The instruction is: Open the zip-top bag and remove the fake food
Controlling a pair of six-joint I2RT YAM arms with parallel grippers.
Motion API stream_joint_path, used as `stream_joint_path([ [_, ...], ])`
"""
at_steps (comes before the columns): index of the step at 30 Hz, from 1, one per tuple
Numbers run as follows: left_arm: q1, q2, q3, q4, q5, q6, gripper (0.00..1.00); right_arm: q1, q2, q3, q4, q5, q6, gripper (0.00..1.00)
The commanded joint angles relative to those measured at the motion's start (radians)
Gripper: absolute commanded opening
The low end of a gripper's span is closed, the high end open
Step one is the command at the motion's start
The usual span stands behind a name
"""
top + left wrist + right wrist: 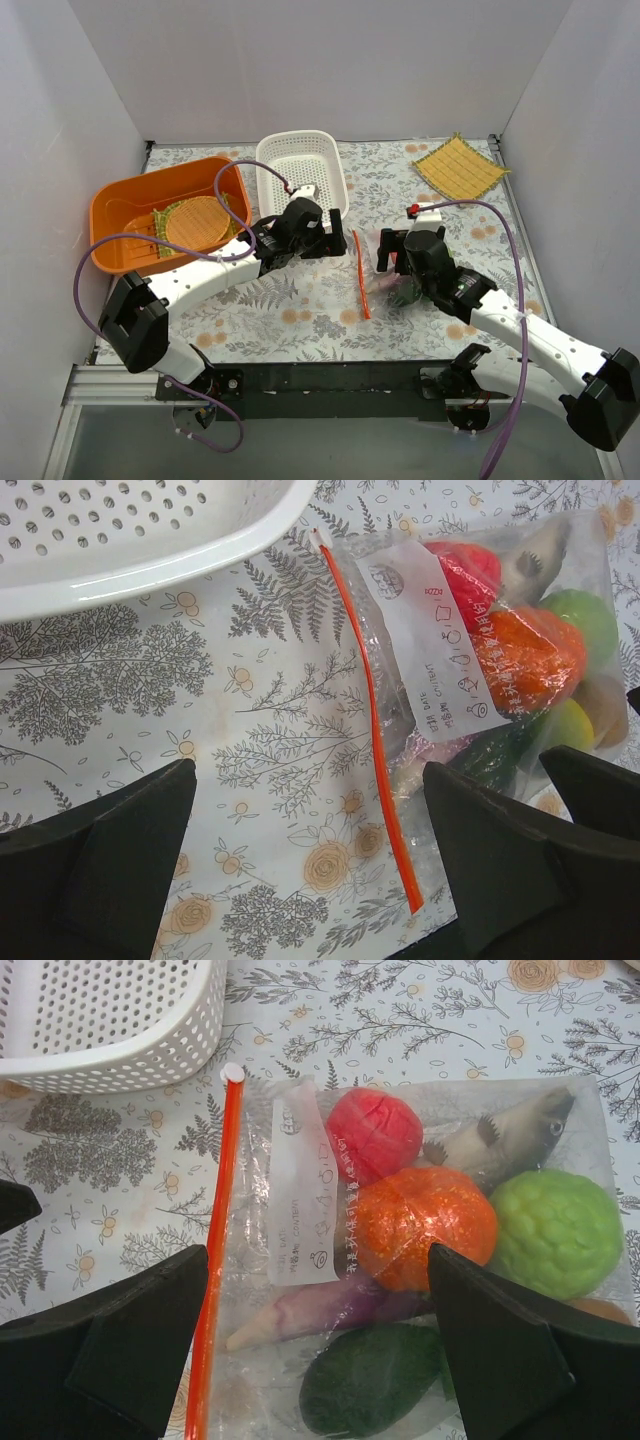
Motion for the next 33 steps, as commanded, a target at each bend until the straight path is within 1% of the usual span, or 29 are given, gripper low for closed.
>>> stream_joint_path([
  [1,0.0,-0.05,0.033,0.001,0.01,0.008,0.98,0.005,0.008,0.055,-0.028,0.024,-0.04,0.98],
  [6,0.006,-0.087,0.017,-0.011,0.008,-0.008,0.98,0.006,0.042,0.087,-0.034,-0.005,-0.086,0.93],
  [10,0.055,-0.113,-0.001,-0.004,0.052,-0.037,0.98,0.032,0.118,0.139,-0.042,-0.006,-0.091,0.89],
  [13,0.081,-0.133,-0.033,0.016,0.066,-0.051,0.98,0.08,0.212,0.202,-0.056,0.046,-0.105,0.88],
  [17,0.128,-0.142,-0.062,0.025,0.111,-0.086,0.98,0.158,0.386,0.272,-0.08,0.109,-0.106,0.88],
  [19,0.162,-0.148,-0.097,0.044,0.131,-0.109,0.95,0.179,0.449,0.321,-0.086,0.116,-0.106,0.85],
  [22,0.196,-0.162,-0.133,0.056,0.161,-0.132,0.92,0.227,0.613,0.416,-0.166,0.173,-0.079,0.81],
  [23,0.198,-0.166,-0.14,0.056,0.165,-0.135,0.91,0.239,0.646,0.433,-0.181,0.216,-0.079,0.76],
  [25,0.205,-0.185,-0.159,0.07,0.165,-0.138,0.9,0.256,0.737,0.464,-0.224,0.277,-0.066,0.75],
  [27,0.211,-0.193,-0.165,0.075,0.172,-0.14,0.9,0.256,0.802,0.518,-0.261,0.357,-0.028,0.67],
  [28,0.217,-0.191,-0.165,0.075,0.172,-0.14,0.89,0.256,0.856,0.533,-0.308,0.391,-0.011,0.63],
  [29,0.218,-0.193,-0.165,0.073,0.174,-0.14,0.88,0.256,0.877,0.559,-0.329,0.447,0.006,0.61],
  [30,0.219,-0.194,-0.167,0.073,0.174,-0.143,0.88,0.256,0.894,0.568,-0.347,0.477,0.03,0.61],
  [31,0.221,-0.196,-0.168,0.075,0.175,-0.144,0.88,0.256,0.914,0.572,-0.358,0.489,0.036,0.61],
  [33,0.221,-0.197,-0.173,0.078,0.177,-0.147,0.86,0.256,0.919,0.556,-0.33,0.502,0.024,0.56],
])
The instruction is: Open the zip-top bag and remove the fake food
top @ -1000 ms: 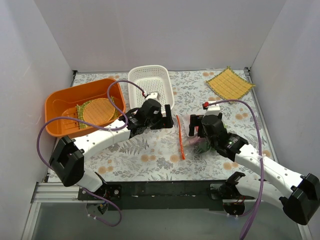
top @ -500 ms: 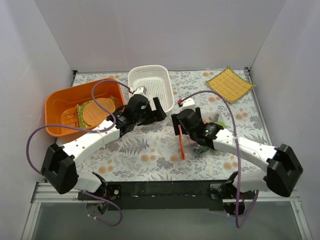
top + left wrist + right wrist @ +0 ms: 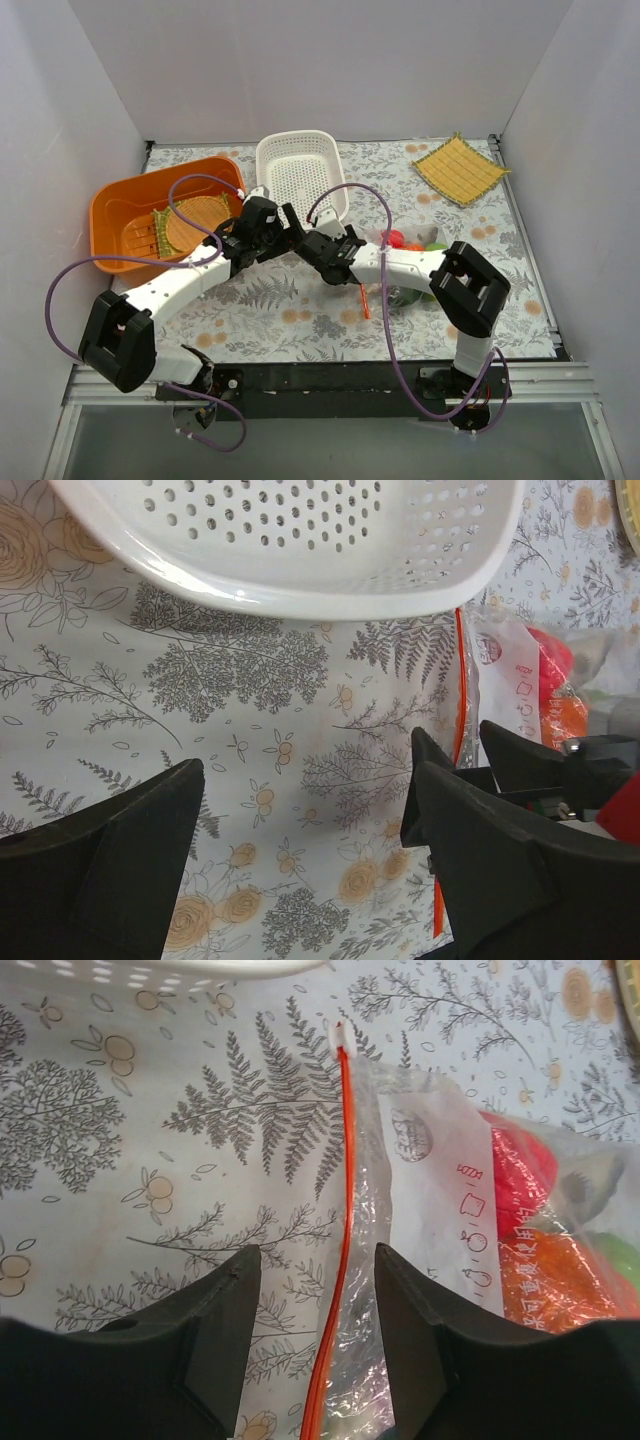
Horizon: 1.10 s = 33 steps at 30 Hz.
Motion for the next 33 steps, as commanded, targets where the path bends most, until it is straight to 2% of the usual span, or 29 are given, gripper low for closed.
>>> stream_joint_path([
  [1,-0.01,-0.061,0.008,0.053,0.062,-0.023,0.86,-0.008,0.042,0.01,-0.059,0.161,0.037,0.54],
  [5,-0.012,-0.063,-0.002,0.059,0.062,-0.029,0.85,-0.011,0.06,-0.01,-0.045,0.178,0.035,0.46],
  [10,-0.009,-0.071,-0.013,0.065,0.057,-0.042,0.83,-0.014,-0.016,-0.15,0.105,0.098,0.003,0.5],
  [19,0.077,-0.077,0.021,0.062,0.062,-0.034,0.83,-0.017,-0.161,-0.286,0.249,0.068,0.003,0.5],
  [22,0.08,-0.064,0.044,0.061,0.06,-0.029,0.83,-0.019,-0.135,-0.265,0.208,0.083,0.012,0.36],
  [23,0.08,-0.063,0.048,0.061,0.06,-0.028,0.83,-0.017,-0.129,-0.254,0.196,0.097,0.015,0.21],
  [26,0.08,-0.048,0.054,0.071,0.106,-0.028,0.81,-0.019,-0.155,-0.26,0.171,0.103,0.032,0.01],
  [31,0.073,-0.009,0.025,0.129,0.206,-0.066,0.73,0.005,-0.369,-0.368,0.199,0.026,-0.006,0.01],
  [33,0.039,0.008,0.015,0.163,0.22,-0.08,0.72,0.019,-0.449,-0.404,0.229,-0.049,-0.039,0.01],
])
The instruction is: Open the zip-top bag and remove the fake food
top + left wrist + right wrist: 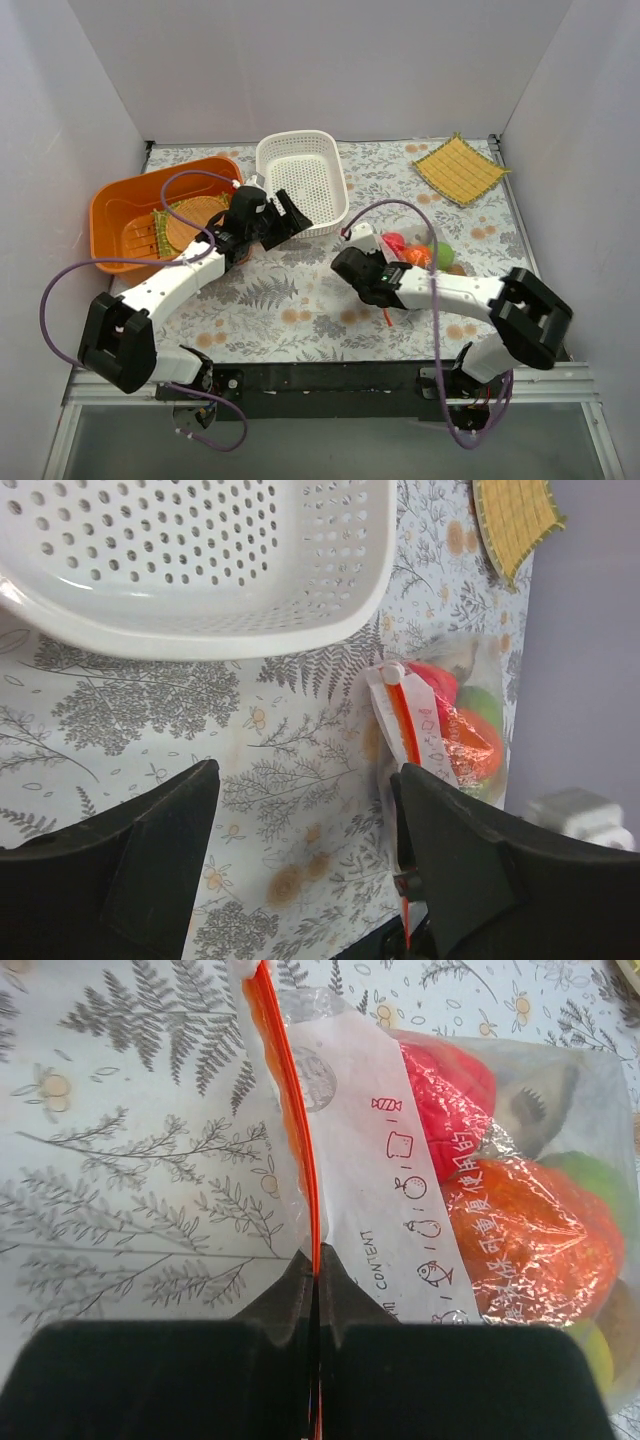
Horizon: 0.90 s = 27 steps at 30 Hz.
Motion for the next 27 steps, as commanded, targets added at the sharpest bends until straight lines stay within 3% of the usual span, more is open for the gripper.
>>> stream_joint_path([
  [1,-0.05,0.032,-0.003,0.075,0.08,-0.028,0.71,0.038,-0.257,-0.091,0.062,-0.101,-0.038,0.01],
  [8,-0.131,0.029,-0.056,0.262,0.167,0.076,0.65,0.055,-0.554,-0.127,-0.042,-0.283,-0.049,0.01],
  [13,-0.134,-0.103,-0.238,0.654,0.178,0.24,0.65,0.055,-0.631,-0.01,-0.211,-0.323,-0.061,0.01],
  [14,-0.134,-0.118,-0.303,0.815,0.195,0.284,0.65,0.055,-0.638,0.005,-0.246,-0.352,-0.069,0.01],
  [16,-0.111,-0.138,-0.322,0.885,0.226,0.341,0.66,0.055,-0.658,0.054,-0.277,-0.374,-0.082,0.01],
  [19,-0.088,-0.109,-0.319,1.078,0.402,0.456,0.65,0.053,-0.671,0.126,-0.34,-0.394,-0.113,0.01],
  [20,-0.088,-0.071,-0.312,1.176,0.552,0.498,0.63,0.053,-0.674,0.139,-0.347,-0.412,-0.128,0.01],
  [21,-0.088,-0.039,-0.309,1.227,0.63,0.572,0.53,0.053,-0.674,0.15,-0.355,-0.421,-0.135,0.01],
  [22,-0.087,-0.01,-0.309,1.274,0.708,0.591,0.52,0.053,-0.674,0.166,-0.36,-0.428,-0.135,0.01],
  [27,-0.054,0.164,-0.262,1.483,0.94,0.5,0.5,0.053,-0.677,0.193,-0.363,-0.481,-0.135,0.01],
])
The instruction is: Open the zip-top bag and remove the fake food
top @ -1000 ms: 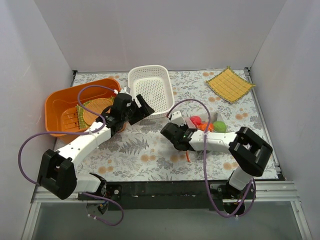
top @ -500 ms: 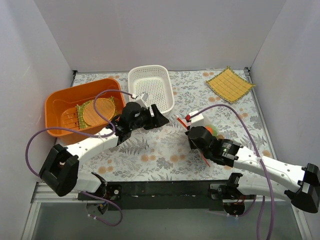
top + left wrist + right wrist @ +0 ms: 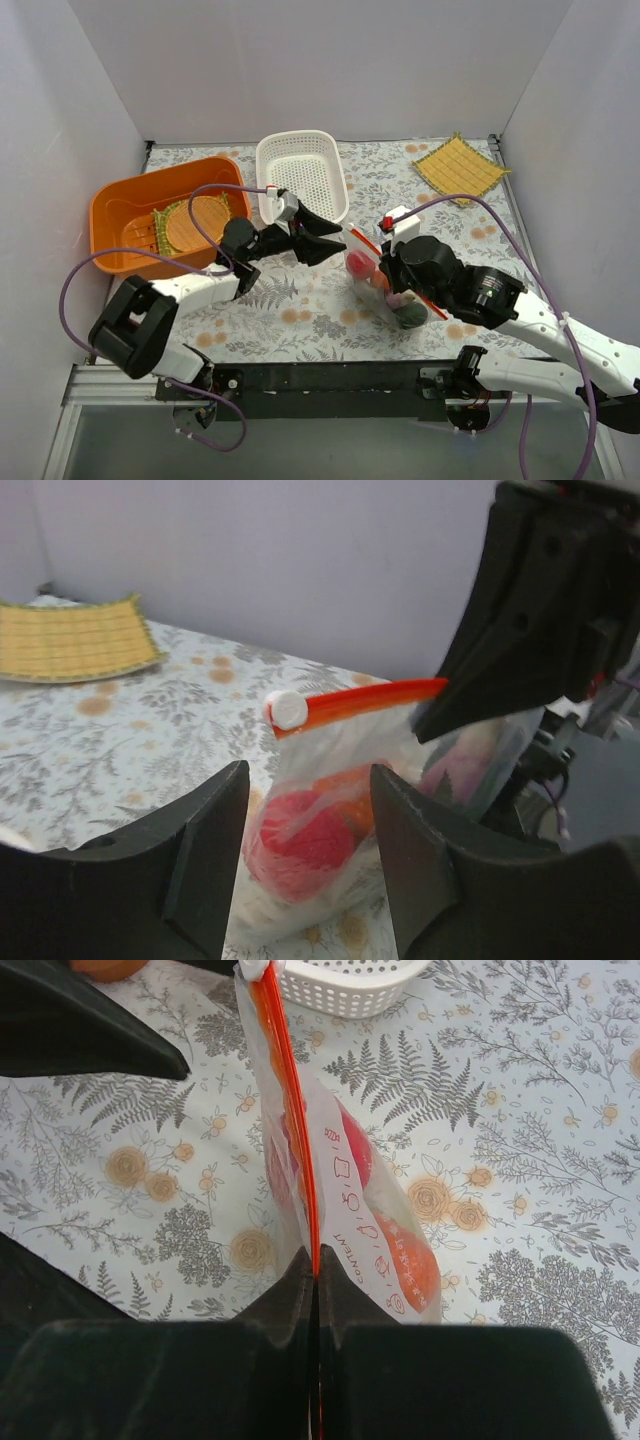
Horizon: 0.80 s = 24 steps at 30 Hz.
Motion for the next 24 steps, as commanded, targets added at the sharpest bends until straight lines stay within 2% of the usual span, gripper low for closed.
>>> stream_joint_path([
  [1,0.035,0.116,0.051,0.266,0.306,-0.035,0.49,0.005,-0.017,0.054,-0.006,-0.059,-0.023,0.01],
  [5,0.037,0.159,0.062,0.451,0.315,-0.154,0.49,0.004,-0.031,0.043,0.0,-0.082,-0.024,0.01],
  [8,0.037,0.195,0.088,0.507,0.327,-0.227,0.47,0.004,-0.034,0.036,-0.003,-0.081,-0.018,0.01],
  [13,0.035,0.238,0.096,0.576,0.321,-0.295,0.43,0.004,-0.048,0.031,-0.005,-0.086,-0.011,0.01],
  [15,0.035,0.248,0.099,0.604,0.323,-0.32,0.37,0.005,-0.048,0.031,-0.009,-0.084,-0.008,0.01],
  [24,0.034,0.265,0.115,0.644,0.28,-0.357,0.31,0.004,-0.053,0.007,-0.011,-0.113,-0.004,0.01],
])
